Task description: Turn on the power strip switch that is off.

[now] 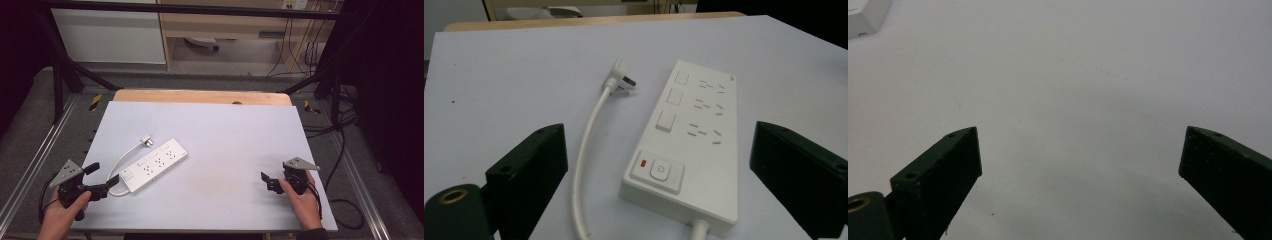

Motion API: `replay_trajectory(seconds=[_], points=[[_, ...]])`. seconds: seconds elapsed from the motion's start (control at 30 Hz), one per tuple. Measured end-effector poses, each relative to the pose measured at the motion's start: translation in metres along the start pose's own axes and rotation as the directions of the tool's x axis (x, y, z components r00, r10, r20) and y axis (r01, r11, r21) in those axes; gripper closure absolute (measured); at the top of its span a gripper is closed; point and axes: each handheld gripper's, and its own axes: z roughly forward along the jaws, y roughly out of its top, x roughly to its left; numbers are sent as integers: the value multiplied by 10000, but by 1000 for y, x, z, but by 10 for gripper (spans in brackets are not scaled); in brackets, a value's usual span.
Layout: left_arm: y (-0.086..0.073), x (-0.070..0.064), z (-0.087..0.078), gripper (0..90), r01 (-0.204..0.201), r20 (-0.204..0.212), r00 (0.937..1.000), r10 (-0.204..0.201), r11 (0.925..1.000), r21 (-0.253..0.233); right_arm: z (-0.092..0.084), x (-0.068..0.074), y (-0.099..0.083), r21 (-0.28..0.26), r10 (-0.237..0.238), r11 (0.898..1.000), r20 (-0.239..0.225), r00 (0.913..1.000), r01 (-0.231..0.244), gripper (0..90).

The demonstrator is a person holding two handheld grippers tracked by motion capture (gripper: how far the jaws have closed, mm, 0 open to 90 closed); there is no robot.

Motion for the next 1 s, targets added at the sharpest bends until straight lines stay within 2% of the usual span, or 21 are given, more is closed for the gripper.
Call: replay_trajectory(seconds=[0.57,1.0], points=[[12,-7,-3,86,-140,-38,9999,139,9989,-456,1,2,1,38,-146,9999,-16,9999,146,39],[23,-7,3,89,-318,-11,9995,318,9995,-34,2,2,0,65,-122,9999,-21,9999,122,38]])
